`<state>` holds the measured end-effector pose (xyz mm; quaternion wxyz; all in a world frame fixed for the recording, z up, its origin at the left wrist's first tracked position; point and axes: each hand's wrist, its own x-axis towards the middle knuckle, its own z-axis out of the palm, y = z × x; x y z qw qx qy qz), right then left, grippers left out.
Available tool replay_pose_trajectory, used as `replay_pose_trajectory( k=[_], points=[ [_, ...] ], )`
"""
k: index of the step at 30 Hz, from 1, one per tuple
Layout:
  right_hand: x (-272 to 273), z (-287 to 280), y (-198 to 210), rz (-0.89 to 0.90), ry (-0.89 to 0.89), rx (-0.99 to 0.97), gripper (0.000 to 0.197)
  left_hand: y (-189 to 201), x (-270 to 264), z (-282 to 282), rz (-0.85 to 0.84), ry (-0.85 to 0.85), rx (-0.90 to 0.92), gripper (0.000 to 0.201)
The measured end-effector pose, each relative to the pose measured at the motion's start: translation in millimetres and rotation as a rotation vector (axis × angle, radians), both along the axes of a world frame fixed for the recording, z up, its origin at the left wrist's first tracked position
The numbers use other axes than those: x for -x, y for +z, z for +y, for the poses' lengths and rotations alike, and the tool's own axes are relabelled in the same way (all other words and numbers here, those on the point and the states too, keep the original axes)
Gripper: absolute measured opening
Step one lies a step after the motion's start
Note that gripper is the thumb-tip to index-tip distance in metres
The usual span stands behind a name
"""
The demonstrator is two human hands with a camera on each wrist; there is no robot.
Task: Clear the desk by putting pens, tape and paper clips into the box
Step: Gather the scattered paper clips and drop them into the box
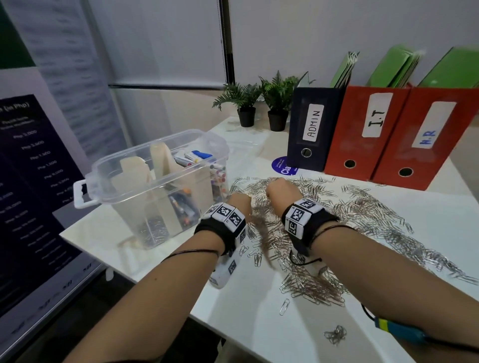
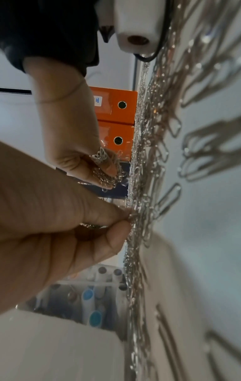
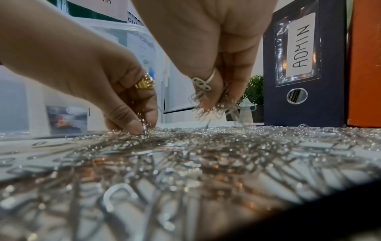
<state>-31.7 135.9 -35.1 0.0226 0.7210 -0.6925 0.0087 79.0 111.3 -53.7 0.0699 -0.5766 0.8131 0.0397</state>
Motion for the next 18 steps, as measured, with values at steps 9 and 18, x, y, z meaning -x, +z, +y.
replay_pose_trajectory(
  k=[9,18],
  points=[
    [2,-2,-5,-0.029,-0.008,0.010,0.025,10,-17,2,0.285,0.031,0.062,0.023],
    [-3,-8,1,-0.200,-0.057,-0.123,0.023,51,-48,23,0.655,0.065,0.234,0.020]
  ],
)
